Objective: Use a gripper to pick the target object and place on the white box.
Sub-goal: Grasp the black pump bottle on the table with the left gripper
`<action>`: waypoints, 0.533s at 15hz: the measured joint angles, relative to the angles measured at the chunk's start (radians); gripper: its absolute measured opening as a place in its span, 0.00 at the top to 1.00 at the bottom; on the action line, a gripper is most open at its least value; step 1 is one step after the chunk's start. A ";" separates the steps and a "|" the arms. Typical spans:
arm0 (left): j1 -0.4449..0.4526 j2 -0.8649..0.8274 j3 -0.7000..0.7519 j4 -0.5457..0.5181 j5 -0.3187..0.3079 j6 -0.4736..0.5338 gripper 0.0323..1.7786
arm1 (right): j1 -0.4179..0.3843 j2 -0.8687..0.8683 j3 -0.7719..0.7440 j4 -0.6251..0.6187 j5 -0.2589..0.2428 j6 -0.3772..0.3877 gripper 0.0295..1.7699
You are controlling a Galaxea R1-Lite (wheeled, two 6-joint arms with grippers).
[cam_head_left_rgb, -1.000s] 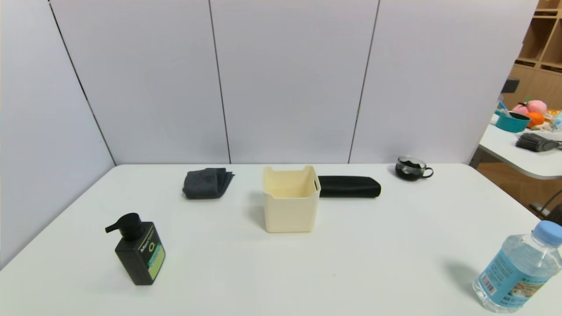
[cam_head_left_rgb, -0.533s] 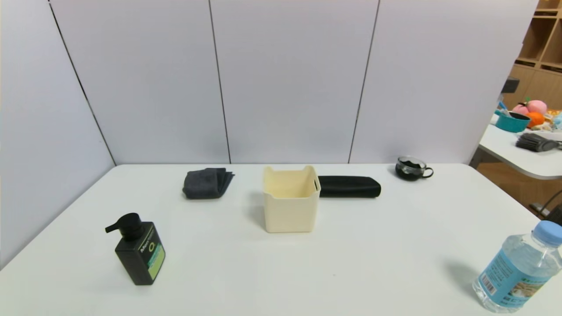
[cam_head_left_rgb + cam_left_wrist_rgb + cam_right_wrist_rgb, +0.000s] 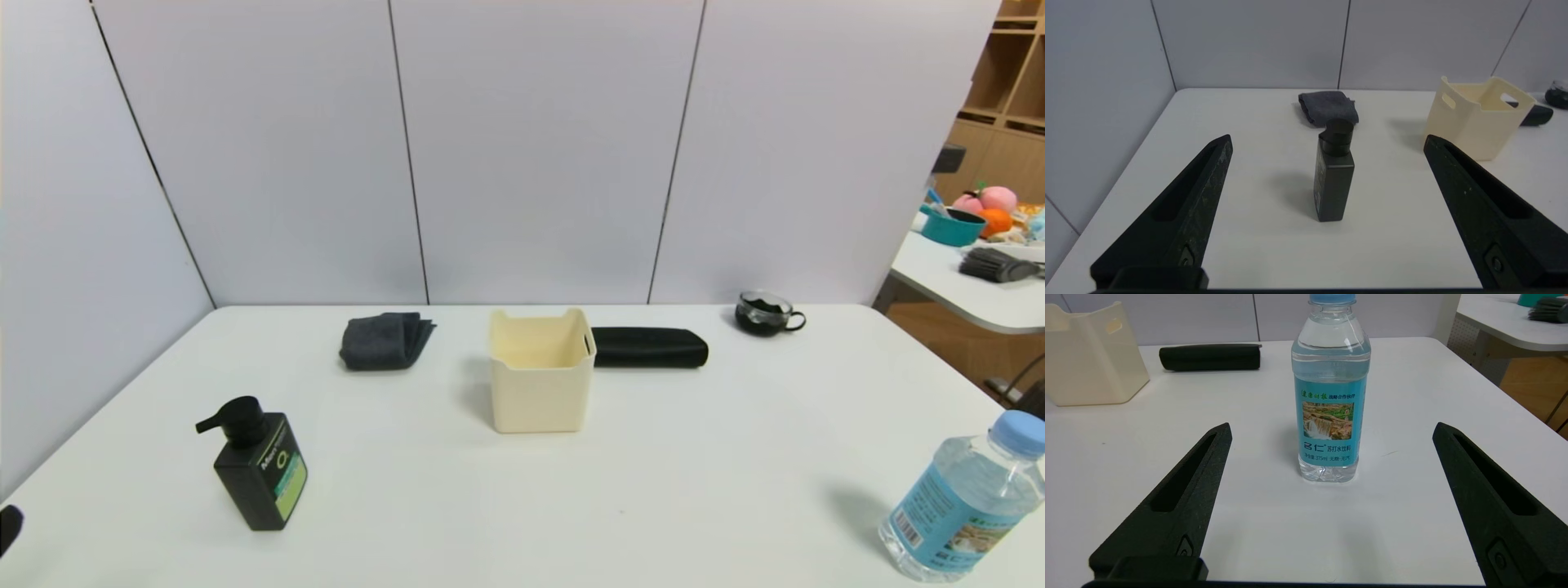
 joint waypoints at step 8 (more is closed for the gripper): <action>-0.041 0.501 0.001 -0.088 -0.109 0.137 0.05 | 0.000 0.000 0.000 0.000 0.000 0.000 0.04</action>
